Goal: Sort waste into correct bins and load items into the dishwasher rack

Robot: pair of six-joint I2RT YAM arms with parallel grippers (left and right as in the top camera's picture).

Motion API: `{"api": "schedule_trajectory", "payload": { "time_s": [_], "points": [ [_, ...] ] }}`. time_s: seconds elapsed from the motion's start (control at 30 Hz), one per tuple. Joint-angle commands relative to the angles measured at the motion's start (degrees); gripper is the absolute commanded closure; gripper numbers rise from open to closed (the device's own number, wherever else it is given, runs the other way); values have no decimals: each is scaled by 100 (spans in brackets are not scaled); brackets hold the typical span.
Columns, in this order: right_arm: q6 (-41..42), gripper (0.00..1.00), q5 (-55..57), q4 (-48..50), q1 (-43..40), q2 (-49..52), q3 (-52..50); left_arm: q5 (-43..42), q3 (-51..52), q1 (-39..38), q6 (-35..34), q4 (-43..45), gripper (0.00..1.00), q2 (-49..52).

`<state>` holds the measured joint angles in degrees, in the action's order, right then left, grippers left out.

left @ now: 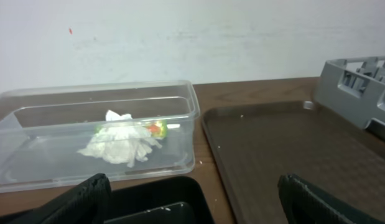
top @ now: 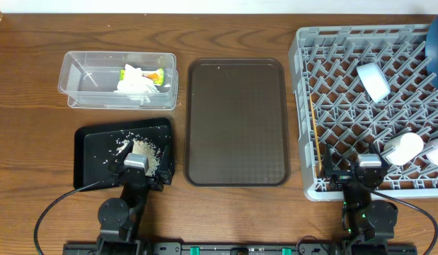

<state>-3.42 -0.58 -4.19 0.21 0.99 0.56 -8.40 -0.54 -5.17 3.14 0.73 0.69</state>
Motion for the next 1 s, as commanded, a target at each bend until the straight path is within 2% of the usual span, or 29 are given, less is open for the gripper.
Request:
{"api": "schedule_trajectory", "payload": {
  "time_s": [0.0, 0.1, 0.97],
  "points": [
    [-50, 1, 35, -4, 61, -39, -24, 50, 31, 39, 260, -92, 11, -59],
    [-50, 1, 35, -4, 61, -39, -24, 9, 31, 39, 219, -409, 11, -59],
    [-50, 1, 35, -4, 61, -39, -24, 11, 31, 39, 221, -396, 11, -46]
  ]
}}
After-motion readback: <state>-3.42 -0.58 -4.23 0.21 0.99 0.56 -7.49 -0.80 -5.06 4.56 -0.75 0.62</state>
